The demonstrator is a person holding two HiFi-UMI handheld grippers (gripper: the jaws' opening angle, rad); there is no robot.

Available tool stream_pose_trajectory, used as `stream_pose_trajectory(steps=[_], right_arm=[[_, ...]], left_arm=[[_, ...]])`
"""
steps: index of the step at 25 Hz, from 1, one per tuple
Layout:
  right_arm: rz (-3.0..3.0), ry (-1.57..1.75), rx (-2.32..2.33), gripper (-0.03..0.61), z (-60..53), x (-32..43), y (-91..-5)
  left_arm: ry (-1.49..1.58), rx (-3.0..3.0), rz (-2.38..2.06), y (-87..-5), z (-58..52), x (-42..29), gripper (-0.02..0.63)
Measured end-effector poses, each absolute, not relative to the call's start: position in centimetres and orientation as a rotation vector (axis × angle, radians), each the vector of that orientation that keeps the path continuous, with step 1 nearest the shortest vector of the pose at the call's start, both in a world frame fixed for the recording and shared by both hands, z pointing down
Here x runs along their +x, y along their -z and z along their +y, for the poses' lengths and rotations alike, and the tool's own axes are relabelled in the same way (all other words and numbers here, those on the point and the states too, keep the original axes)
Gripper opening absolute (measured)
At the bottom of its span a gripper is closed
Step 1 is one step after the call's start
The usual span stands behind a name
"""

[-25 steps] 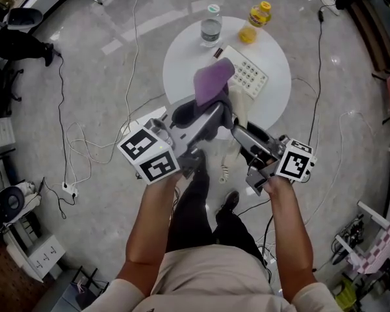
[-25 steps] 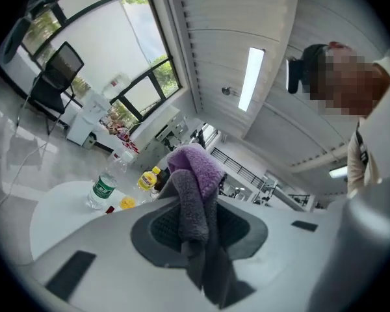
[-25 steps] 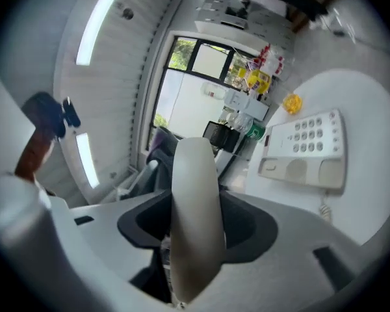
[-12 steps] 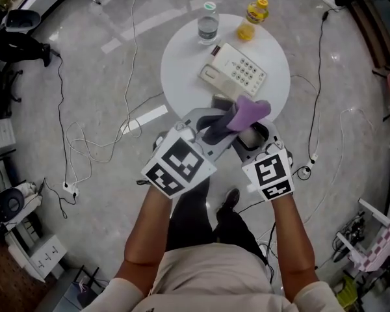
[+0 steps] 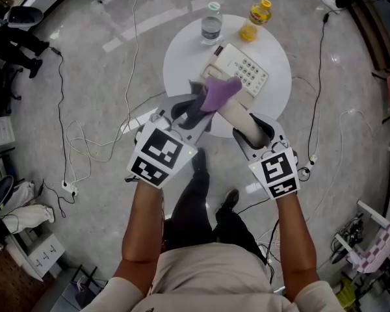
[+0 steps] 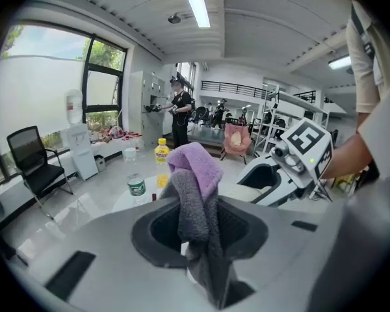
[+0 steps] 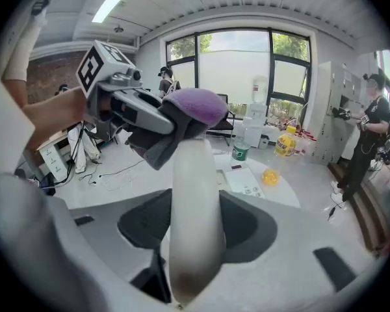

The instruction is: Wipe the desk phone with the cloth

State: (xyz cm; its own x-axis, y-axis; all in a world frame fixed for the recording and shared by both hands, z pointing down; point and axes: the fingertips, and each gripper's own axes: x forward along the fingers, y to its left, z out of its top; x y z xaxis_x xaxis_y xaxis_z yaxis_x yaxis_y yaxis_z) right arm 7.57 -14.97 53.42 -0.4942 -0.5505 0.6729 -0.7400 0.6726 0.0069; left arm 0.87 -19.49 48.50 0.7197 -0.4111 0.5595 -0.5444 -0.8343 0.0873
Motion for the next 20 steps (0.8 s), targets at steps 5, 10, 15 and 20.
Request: stream_pose_trajectory(steps=[5, 10, 15, 20], right_arm=[[-2.234, -0.386, 1.020, 0.208, -16.4, 8.3, -53.4], [-2.242, -0.363, 1.018, 0.209, -18.8, 8.5, -54.6], [-2.251, -0.335, 0.978, 0.209, -21.5, 8.1, -57.0], [-2.235, -0.331, 0.948, 0.209, -23.9, 7.8, -60.3]], left_arm=[[-0.709, 2.661, -0.886, -47.3, -20.7, -3.2, 0.091], [-0.521, 2.610, -0.939, -45.2, -20.8, -6.7, 0.091], [-0.448, 2.581, -0.978, -45.3, -20.5, -9.7, 0.091], [-0.460, 2.550, -0.994, -46.6, -20.0, -11.6, 0.091]])
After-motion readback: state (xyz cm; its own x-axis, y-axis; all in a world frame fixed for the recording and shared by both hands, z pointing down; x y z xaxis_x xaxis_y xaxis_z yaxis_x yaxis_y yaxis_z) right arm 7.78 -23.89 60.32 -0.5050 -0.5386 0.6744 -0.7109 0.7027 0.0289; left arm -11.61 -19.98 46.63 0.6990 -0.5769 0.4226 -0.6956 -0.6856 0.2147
